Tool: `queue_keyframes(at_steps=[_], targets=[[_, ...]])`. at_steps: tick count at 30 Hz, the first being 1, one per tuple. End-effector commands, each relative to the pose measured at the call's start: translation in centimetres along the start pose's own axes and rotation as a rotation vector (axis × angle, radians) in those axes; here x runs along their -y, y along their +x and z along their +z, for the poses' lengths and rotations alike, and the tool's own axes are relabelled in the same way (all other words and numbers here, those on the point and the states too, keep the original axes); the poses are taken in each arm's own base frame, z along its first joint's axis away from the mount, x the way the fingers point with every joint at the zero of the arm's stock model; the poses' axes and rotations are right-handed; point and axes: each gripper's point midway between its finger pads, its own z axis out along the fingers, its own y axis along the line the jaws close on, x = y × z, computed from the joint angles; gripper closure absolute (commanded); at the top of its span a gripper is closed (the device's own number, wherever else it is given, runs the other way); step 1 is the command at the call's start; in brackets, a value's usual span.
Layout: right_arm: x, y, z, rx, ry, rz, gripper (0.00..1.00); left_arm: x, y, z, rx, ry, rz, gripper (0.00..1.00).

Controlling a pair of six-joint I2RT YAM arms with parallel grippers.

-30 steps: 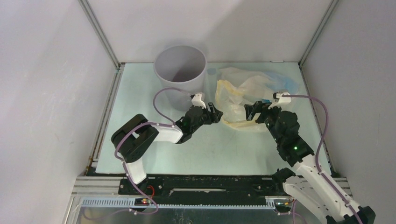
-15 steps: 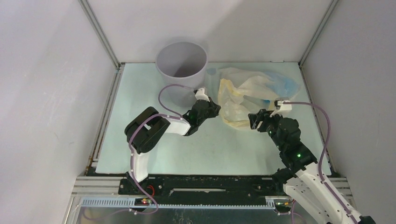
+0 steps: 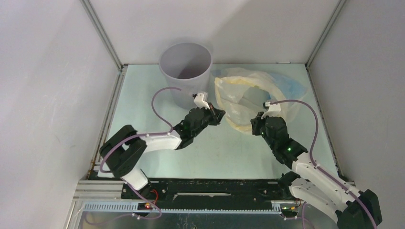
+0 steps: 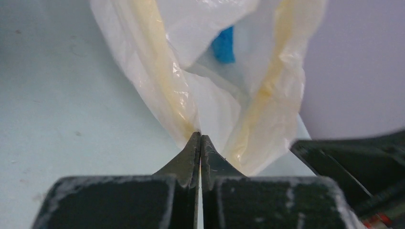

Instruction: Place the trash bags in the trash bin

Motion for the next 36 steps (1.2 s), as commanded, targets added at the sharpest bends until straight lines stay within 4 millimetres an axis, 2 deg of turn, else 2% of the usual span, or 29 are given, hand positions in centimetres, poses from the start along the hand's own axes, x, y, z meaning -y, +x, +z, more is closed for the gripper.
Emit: queue_keyframes(at_steps=[1, 4, 6, 11, 16, 19, 20, 24, 27, 30, 31, 32, 34, 36], targets=[[0.4, -2.2, 0.7, 0.099, 0.047, 0.018, 1.0, 2.4, -1.1, -2.6, 0.033, 0.068, 0.018, 1.0], [-0.5, -2.1, 1.2, 0.094, 0.0, -0.029, 1.0, 3.1, -0.4, -4.4, 0.002, 0.098, -0.015, 1.0], [-1.0, -1.9, 1.5, 0.083, -0.006, -0.065, 1.0, 4.0, -0.6, -6.4, 0.004, 0.126, -0.018, 1.0], [-1.7, -1.0, 2.5, 0.044, 0.012, -0.116, 1.0, 4.4, 0.2, -9.9, -0.033, 0.136, -0.014, 1.0], [-1.4, 0.6, 4.4, -0.031, 0.06, -0.162, 0.98, 4.7, 0.6, -13.0, -0.024, 0.166, -0.043, 1.0], [-0.6, 1.7, 5.3, -0.075, 0.12, -0.181, 1.0, 3.8, 0.7, -14.0, -0.007, 0.136, -0.028, 1.0], [-0.3, 2.0, 5.4, -0.083, 0.138, -0.176, 1.0, 2.8, 0.8, -14.0, -0.007, 0.095, -0.014, 0.95], [0.1, 1.7, 5.1, -0.072, 0.152, -0.164, 1.0, 1.2, 0.1, -13.3, 0.013, -0.015, 0.078, 0.5], [-0.3, 1.4, 4.5, -0.052, 0.118, -0.16, 1.0, -0.3, -0.4, -12.0, 0.044, -0.115, 0.107, 0.27], [-0.9, 1.1, 3.7, -0.028, 0.064, -0.174, 0.97, -1.0, -0.3, -9.8, 0.037, -0.153, 0.108, 0.14], [-0.9, 1.0, 3.5, -0.018, 0.053, -0.175, 0.95, -1.7, 0.3, -8.7, 0.016, -0.173, 0.117, 0.11], [-0.9, 1.0, 3.3, -0.009, 0.045, -0.175, 0.94, -1.7, -0.2, -7.9, 0.022, -0.178, 0.116, 0.09], [-0.7, 1.0, 3.0, 0.011, 0.041, -0.175, 0.93, -3.2, 0.2, -6.0, 0.011, -0.229, 0.134, 0.02], [-0.5, 1.0, 2.7, 0.026, 0.037, -0.169, 0.93, -4.1, 0.0, -4.3, 0.006, -0.247, 0.136, 0.0]])
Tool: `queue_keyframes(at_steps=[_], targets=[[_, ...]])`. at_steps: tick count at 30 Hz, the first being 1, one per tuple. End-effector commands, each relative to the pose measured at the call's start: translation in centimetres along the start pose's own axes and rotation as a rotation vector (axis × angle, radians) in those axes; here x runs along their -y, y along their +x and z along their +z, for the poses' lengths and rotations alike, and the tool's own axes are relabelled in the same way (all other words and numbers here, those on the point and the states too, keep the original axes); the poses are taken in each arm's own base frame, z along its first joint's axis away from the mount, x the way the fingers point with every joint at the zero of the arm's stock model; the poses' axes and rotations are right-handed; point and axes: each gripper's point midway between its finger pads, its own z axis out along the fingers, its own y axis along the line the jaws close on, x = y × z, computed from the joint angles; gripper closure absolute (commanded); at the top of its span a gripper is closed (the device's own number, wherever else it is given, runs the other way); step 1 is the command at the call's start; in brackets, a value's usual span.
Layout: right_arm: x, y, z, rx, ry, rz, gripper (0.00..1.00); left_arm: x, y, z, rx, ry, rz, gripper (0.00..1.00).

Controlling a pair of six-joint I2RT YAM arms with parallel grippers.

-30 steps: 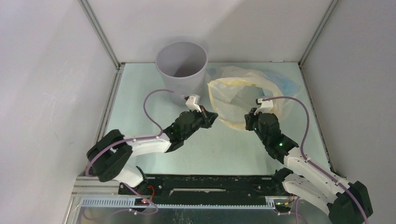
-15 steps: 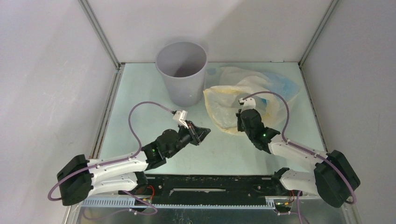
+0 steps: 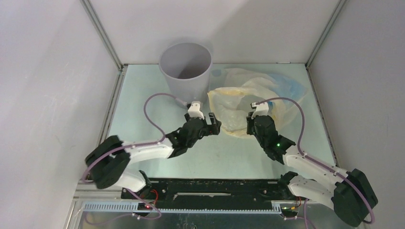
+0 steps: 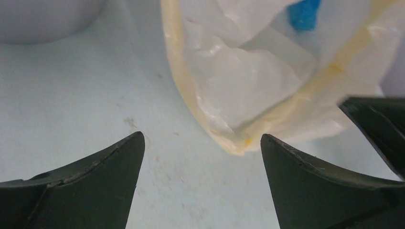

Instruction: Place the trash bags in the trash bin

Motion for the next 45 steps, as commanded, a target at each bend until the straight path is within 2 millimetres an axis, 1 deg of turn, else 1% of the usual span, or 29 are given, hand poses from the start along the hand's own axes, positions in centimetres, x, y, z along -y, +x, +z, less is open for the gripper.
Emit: queue_keyframes(at_steps=[1, 3, 4, 7, 8, 10, 12, 13, 15, 16, 20, 21, 22, 23, 25, 27, 28, 29, 31, 34, 37, 41, 42, 45], targets=[[-0.1, -0.9, -0.6, 0.071, -0.028, 0.004, 0.93, -0.9, -2.2, 3.9, 0.052, -0.052, 0.005, 0.0], [-0.2, -1.1, -1.0, 0.088, -0.038, 0.007, 0.93, -1.3, -2.7, 5.1, 0.069, -0.084, -0.005, 0.0], [-0.1, -1.2, -1.1, 0.097, -0.038, 0.012, 0.93, -1.6, -2.6, 5.6, 0.066, -0.098, -0.002, 0.0], [0.1, -1.3, -1.6, 0.122, -0.045, 0.023, 0.92, -0.8, -2.7, 7.5, 0.053, -0.069, -0.013, 0.01], [0.1, -1.3, -1.7, 0.13, -0.048, 0.025, 0.92, -0.6, -2.6, 8.1, 0.043, -0.054, -0.02, 0.07], [0.2, -1.3, -1.9, 0.142, -0.051, 0.023, 0.92, -0.1, -2.4, 9.3, 0.027, -0.017, -0.045, 0.23], [0.2, -1.3, -2.0, 0.144, -0.057, 0.016, 0.92, 0.5, -2.5, 10.1, 0.028, 0.025, -0.065, 0.43], [0.2, -1.3, -2.0, 0.143, -0.058, 0.011, 0.92, 0.7, -2.6, 10.4, 0.03, 0.047, -0.068, 0.56], [0.1, -1.1, -2.0, 0.137, -0.063, 0.0, 0.91, 1.1, -2.8, 10.3, 0.031, 0.077, -0.056, 0.92], [0.0, -1.1, -2.0, 0.135, -0.066, -0.006, 0.91, 1.2, -3.0, 10.0, 0.036, 0.084, -0.05, 0.99], [-0.7, -1.1, -2.0, 0.137, -0.111, -0.033, 0.92, 2.3, -4.5, 7.2, 0.064, 0.153, -0.053, 1.0], [-0.9, -1.2, -2.1, 0.141, -0.124, -0.043, 0.94, 2.6, -5.0, 6.4, 0.071, 0.172, -0.053, 1.0], [-1.1, -1.2, -2.1, 0.142, -0.133, -0.06, 0.99, 2.8, -5.2, 5.6, 0.073, 0.188, -0.056, 1.0], [-1.4, -1.3, -2.1, 0.145, -0.143, -0.077, 1.0, 3.1, -5.7, 4.7, 0.078, 0.212, -0.061, 1.0], [-1.8, -1.4, -2.4, 0.156, -0.14, -0.122, 1.0, 3.8, -5.8, 3.2, 0.055, 0.255, -0.067, 1.0], [-2.1, -1.7, -2.6, 0.18, -0.101, -0.169, 1.0, 4.6, -5.9, 1.8, 0.022, 0.293, -0.075, 1.0], [-2.1, -1.7, -2.6, 0.186, -0.08, -0.186, 1.0, 4.7, -5.7, 1.2, 0.008, 0.303, -0.084, 1.0], [-2.1, -1.8, -2.6, 0.186, -0.068, -0.199, 1.0, 4.9, -6.0, 0.5, 0.01, 0.314, -0.094, 1.0], [-2.2, -1.9, -2.3, 0.169, -0.054, -0.218, 1.0, 4.6, -6.3, -0.7, 0.011, 0.309, -0.101, 1.0], [-2.9, -2.0, -1.8, 0.137, -0.052, -0.252, 1.0, 4.1, -7.0, -2.6, 0.022, 0.298, -0.089, 1.0], [-3.3, -1.8, -1.1, 0.096, -0.011, -0.345, 1.0, 3.2, -7.4, -4.4, 0.037, 0.279, -0.083, 1.0], [-4.3, -0.8, 0.2, 0.011, 0.023, -0.44, 1.0, 2.9, -8.4, -6.9, 0.064, 0.294, -0.065, 1.0], [-4.6, -0.9, 0.6, -0.006, 0.028, -0.45, 1.0, 2.9, -8.5, -7.4, 0.065, 0.301, -0.058, 1.0], [-5.4, -0.2, 1.9, -0.067, 0.032, -0.513, 1.0, 2.5, -8.5, -8.3, 0.062, 0.293, -0.043, 1.0]])
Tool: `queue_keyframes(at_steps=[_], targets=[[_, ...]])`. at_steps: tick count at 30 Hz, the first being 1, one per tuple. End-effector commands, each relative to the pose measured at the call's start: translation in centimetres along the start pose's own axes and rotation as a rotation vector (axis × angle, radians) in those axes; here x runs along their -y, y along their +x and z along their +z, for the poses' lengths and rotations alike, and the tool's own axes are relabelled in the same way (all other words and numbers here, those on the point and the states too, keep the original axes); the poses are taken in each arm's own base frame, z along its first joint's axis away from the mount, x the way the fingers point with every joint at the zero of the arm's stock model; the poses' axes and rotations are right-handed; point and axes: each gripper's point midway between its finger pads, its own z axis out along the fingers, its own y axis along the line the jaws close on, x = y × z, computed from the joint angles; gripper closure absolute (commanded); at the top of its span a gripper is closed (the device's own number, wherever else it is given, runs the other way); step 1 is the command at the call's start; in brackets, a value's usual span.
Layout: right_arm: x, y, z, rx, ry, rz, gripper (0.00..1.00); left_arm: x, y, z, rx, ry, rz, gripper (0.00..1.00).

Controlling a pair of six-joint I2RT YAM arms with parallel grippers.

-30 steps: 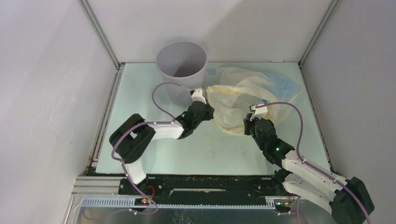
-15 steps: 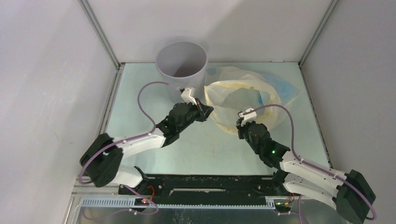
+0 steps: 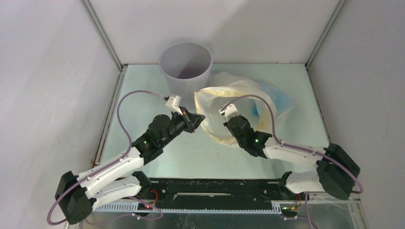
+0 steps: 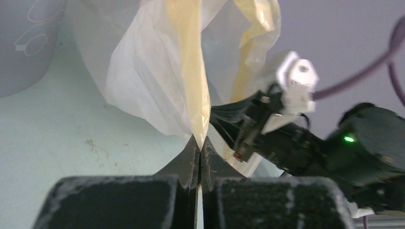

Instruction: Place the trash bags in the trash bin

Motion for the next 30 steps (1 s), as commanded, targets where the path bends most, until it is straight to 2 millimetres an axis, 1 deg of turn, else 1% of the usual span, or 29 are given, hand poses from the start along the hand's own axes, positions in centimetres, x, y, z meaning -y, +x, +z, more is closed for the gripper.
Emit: queue_keyframes(at_steps=[1, 5, 8, 11, 15, 19, 20, 21, 24, 25, 27, 30], targets=[[0.0, 0.0, 1.3, -0.097, 0.05, -0.124, 1.0, -0.4, -0.1, -1.7, -0.011, -0.016, 0.04, 1.0], [-0.5, 0.7, 2.6, -0.171, 0.124, -0.263, 1.0, -0.7, -0.1, -2.5, -0.004, -0.023, 0.048, 1.0], [-0.7, 2.0, 4.0, -0.259, 0.113, -0.284, 1.0, -0.8, -0.1, -2.8, -0.003, -0.025, 0.054, 1.0], [0.4, 3.4, 5.2, -0.367, 0.139, -0.262, 1.0, -0.8, 0.3, -2.9, -0.015, -0.019, 0.053, 1.0], [2.5, 5.2, 6.4, -0.483, 0.18, -0.212, 1.0, -0.2, 0.6, -3.0, -0.016, 0.024, 0.034, 1.0], [3.9, 6.4, 7.4, -0.558, 0.211, -0.157, 1.0, 0.0, 0.6, -3.0, -0.018, 0.035, 0.031, 1.0], [4.6, 6.5, 7.5, -0.568, 0.241, -0.158, 1.0, 0.1, 0.6, -3.0, -0.019, 0.038, 0.031, 1.0], [5.8, 6.4, 7.5, -0.575, 0.305, -0.167, 1.0, 0.1, 0.5, -3.1, -0.017, 0.038, 0.031, 1.0], [11.8, 4.6, 5.3, -0.568, 0.669, -0.237, 1.0, 0.0, 0.5, -3.1, -0.018, 0.031, 0.033, 1.0], [13.5, 4.0, 4.4, -0.559, 0.752, -0.234, 1.0, -0.2, 0.6, -3.2, -0.02, 0.027, 0.035, 1.0], [15.4, 3.3, 3.0, -0.544, 0.807, -0.165, 1.0, -0.4, 0.7, -3.2, -0.015, 0.023, 0.033, 1.0], [17.4, 2.6, 1.0, -0.511, 0.856, -0.08, 1.0, -0.4, 1.0, -3.0, -0.014, 0.03, 0.027, 1.0]])
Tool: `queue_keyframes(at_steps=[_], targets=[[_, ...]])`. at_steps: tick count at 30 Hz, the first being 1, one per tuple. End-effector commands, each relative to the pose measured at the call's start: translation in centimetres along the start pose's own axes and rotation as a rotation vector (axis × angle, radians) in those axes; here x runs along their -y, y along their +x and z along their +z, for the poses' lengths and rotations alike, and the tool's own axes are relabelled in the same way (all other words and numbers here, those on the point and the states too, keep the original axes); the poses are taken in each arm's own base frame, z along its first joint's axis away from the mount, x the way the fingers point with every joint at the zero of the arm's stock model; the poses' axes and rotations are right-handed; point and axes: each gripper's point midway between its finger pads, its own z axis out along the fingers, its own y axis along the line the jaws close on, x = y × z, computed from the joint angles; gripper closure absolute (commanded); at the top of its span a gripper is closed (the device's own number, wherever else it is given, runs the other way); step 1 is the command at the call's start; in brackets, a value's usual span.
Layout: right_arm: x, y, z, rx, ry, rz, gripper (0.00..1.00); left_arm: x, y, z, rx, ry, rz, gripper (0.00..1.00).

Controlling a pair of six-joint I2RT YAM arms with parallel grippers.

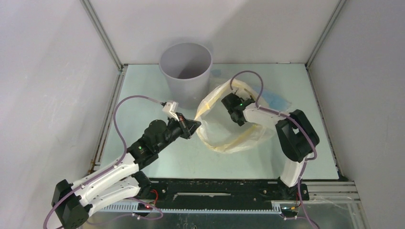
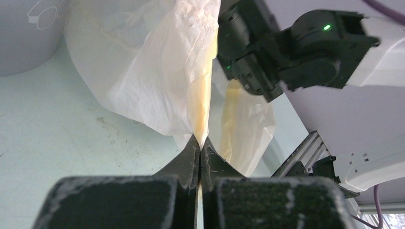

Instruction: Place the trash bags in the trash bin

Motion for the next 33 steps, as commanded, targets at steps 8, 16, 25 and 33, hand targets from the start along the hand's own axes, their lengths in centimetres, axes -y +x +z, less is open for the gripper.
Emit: queue_keyframes(at_steps=[8, 16, 25, 33], targets=[[5.4, -1.3, -5.3, 0.188, -0.009, 0.242, 1.0, 1.0, 0.5, 0.8, -0.017, 0.066, -0.004, 1.0], [-1.0, -3.4, -10.4, 0.467, -0.432, 0.184, 0.91, 1.5, -0.5, 0.3, -0.004, 0.064, 0.008, 1.0], [-6.3, -4.5, -12.9, 0.681, -0.635, 0.103, 1.0, 2.7, -1.6, -0.2, 0.005, 0.096, 0.006, 1.0], [-10.6, -4.2, -12.8, 0.695, -0.591, -0.085, 1.0, 3.6, -2.5, -0.3, 0.008, 0.113, 0.012, 1.0]])
